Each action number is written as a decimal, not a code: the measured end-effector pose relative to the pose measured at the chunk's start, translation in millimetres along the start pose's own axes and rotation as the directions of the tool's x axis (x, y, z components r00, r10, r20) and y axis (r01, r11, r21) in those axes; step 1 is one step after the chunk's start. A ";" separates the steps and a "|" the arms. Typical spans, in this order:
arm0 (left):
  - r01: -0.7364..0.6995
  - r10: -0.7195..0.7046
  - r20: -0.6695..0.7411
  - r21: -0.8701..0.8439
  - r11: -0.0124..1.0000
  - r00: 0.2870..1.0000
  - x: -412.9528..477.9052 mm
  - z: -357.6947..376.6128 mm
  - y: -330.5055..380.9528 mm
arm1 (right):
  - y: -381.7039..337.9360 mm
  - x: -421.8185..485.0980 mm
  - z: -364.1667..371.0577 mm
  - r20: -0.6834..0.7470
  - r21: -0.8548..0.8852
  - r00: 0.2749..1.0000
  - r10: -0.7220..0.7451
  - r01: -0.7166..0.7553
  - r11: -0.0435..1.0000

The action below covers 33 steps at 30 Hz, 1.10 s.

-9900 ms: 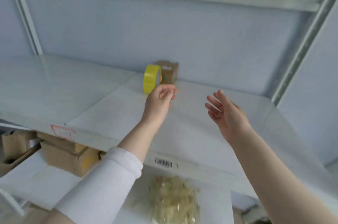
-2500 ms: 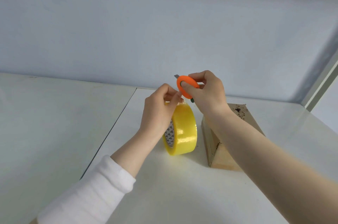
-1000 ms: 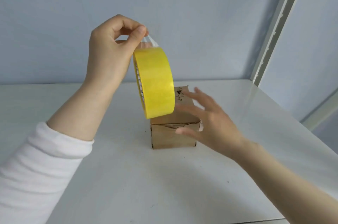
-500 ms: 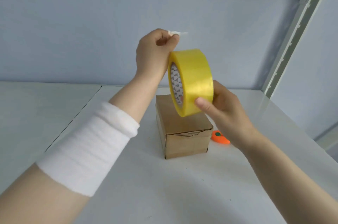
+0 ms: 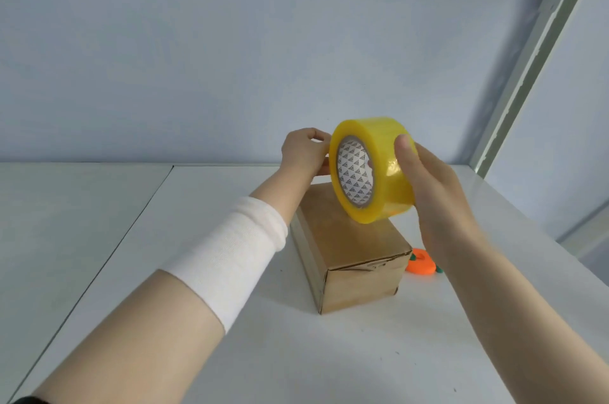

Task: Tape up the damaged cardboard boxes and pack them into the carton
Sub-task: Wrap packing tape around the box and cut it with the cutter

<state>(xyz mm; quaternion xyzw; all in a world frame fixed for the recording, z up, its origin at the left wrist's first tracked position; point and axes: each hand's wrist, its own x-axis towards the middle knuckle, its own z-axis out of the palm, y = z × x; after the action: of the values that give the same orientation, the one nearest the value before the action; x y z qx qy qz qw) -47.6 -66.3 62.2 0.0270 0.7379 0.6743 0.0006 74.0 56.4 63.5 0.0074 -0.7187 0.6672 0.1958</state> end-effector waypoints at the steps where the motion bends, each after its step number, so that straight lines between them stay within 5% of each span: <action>1: -0.004 0.004 0.010 0.004 1.000 1.000 1.7 -0.4 -0.4 | 7.2 -5.1 -0.2 0.014 -0.022 1.000 -0.026 0.026 0.999; 10: 0.031 -0.035 0.102 0.043 0.999 0.994 14.6 1.4 -6.9 | 20.1 -9.8 20.6 -0.279 -0.163 0.931 -0.236 0.196 0.967; 13: -0.034 0.012 0.093 0.240 0.970 0.996 19.1 -1.6 -15.4 | 19.9 -3.8 20.5 -0.265 -0.236 0.935 -0.236 0.174 0.956; 26: -0.077 -0.028 0.222 0.450 0.890 0.975 23.2 -12.9 -27.3 | 10.9 10.0 22.6 -0.221 -0.299 0.962 -0.163 0.092 0.950; 33: -0.031 -0.075 0.243 0.406 0.913 0.967 25.3 -17.3 -24.5 | 3.1 13.9 23.8 -0.239 -0.276 0.964 -0.118 0.050 0.960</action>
<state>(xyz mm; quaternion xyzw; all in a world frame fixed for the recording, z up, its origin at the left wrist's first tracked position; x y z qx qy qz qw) -74.4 -84.7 40.3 0.1041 0.8560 0.4971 0.0966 53.9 37.4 63.8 -0.0735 -0.7703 0.5504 0.3134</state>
